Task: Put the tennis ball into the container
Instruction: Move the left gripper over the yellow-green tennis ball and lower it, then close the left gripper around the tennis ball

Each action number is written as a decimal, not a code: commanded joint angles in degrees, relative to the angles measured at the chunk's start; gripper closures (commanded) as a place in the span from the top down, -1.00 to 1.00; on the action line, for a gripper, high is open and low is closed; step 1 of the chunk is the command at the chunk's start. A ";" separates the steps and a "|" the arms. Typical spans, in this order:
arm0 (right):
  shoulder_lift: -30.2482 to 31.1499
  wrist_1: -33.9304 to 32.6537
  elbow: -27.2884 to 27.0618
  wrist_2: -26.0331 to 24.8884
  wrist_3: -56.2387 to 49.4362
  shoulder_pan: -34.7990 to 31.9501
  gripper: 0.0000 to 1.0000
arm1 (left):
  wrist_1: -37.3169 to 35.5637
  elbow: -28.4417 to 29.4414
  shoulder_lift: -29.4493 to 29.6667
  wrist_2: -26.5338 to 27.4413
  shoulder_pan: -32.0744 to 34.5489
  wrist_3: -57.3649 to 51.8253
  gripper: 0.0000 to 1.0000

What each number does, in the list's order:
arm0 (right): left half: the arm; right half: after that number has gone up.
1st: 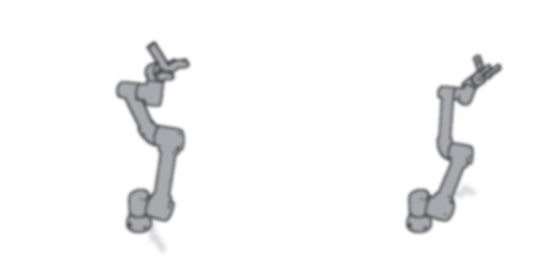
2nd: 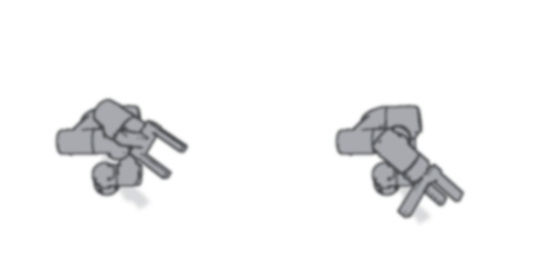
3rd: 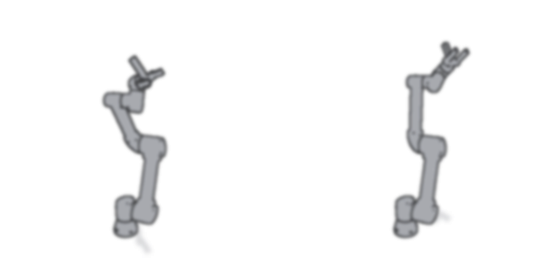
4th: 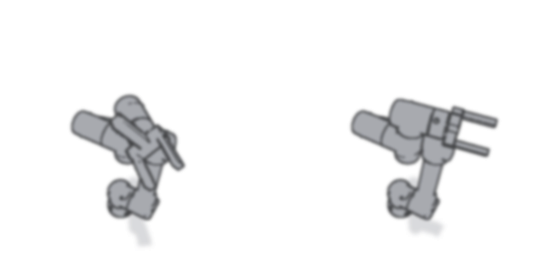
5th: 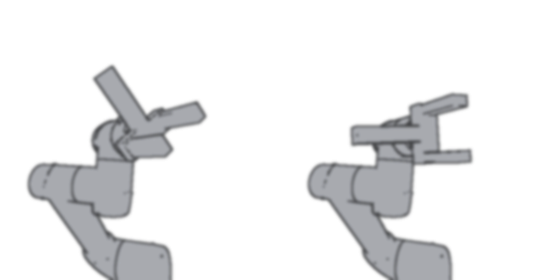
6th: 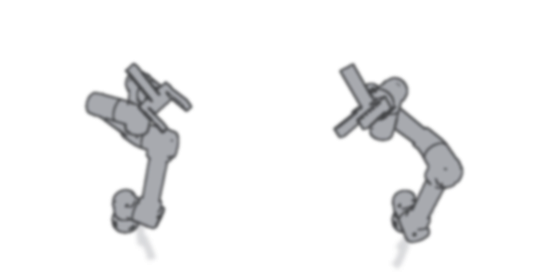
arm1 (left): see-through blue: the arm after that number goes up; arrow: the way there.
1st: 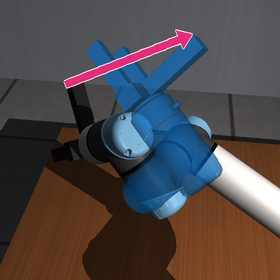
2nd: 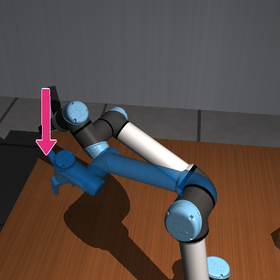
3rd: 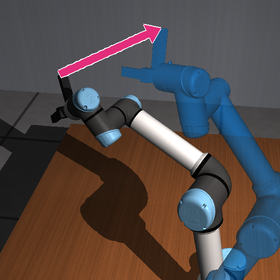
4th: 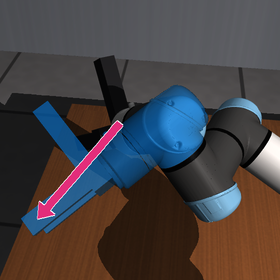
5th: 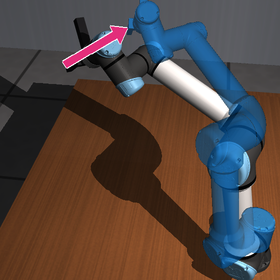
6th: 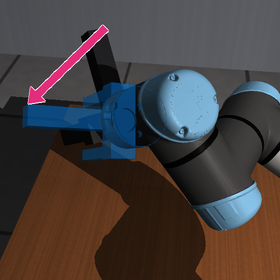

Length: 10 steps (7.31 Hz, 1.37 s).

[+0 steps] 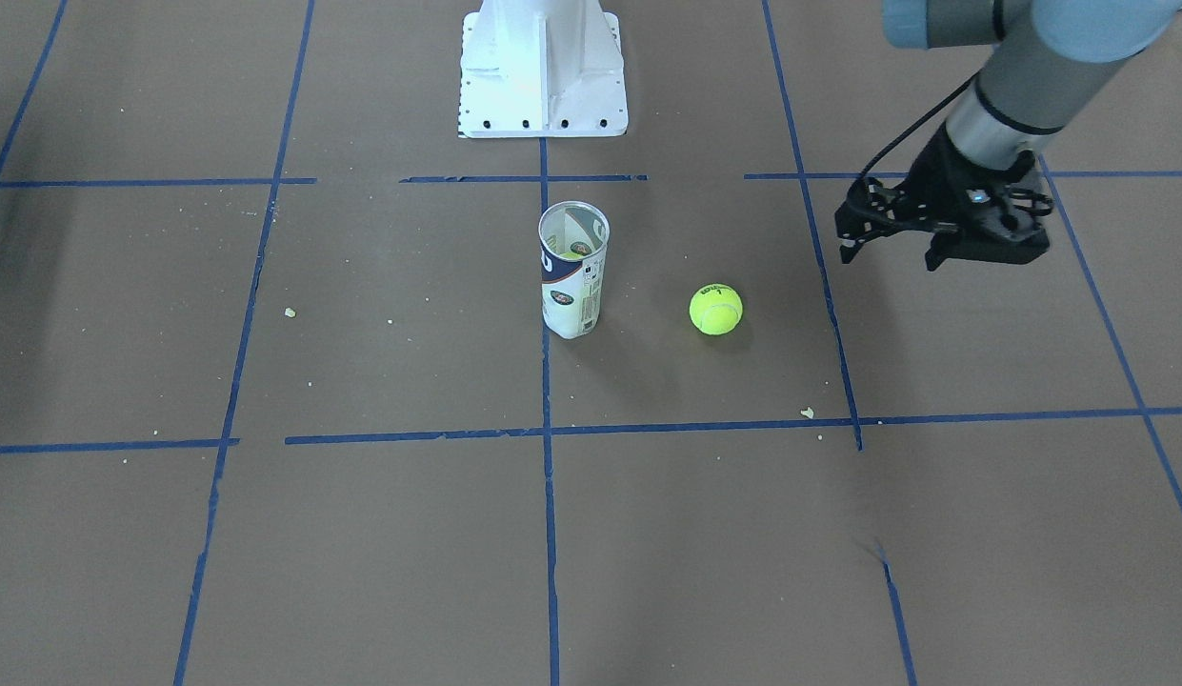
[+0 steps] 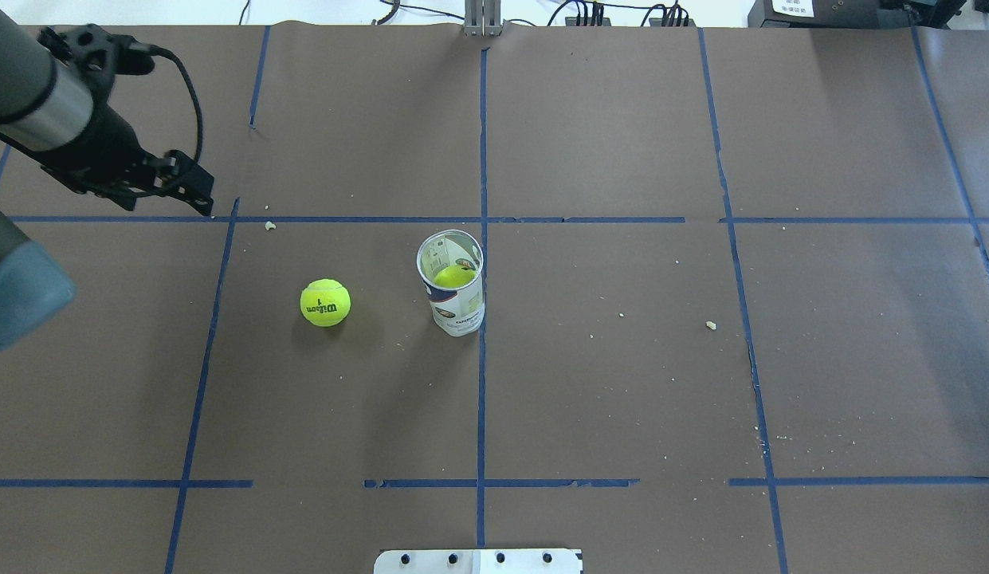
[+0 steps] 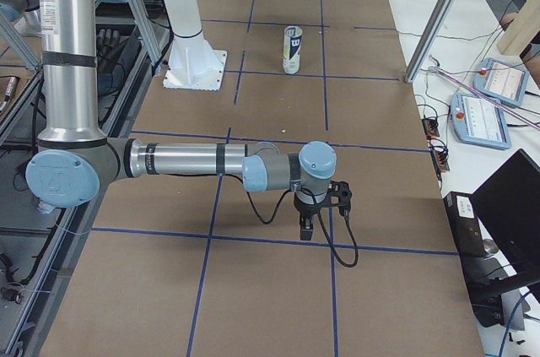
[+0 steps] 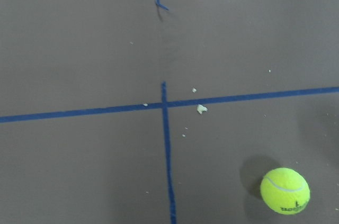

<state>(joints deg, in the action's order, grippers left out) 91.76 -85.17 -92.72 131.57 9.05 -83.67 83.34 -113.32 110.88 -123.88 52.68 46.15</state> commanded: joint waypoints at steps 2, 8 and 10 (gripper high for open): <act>0.00 0.00 0.00 0.00 0.00 0.09 1.00 | 7.01 3.80 0.65 5.30 -10.38 14.12 1.00; 0.00 0.00 0.00 0.00 0.00 0.00 1.00 | 18.44 14.61 3.73 8.13 -17.00 21.52 1.00; 0.00 0.00 0.00 0.00 0.00 0.00 1.00 | 19.40 15.85 3.91 10.58 -17.09 21.44 1.00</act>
<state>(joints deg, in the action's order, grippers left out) 91.76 -85.17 -92.72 131.57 9.05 -83.67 101.95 -98.46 114.61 -114.70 35.78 67.64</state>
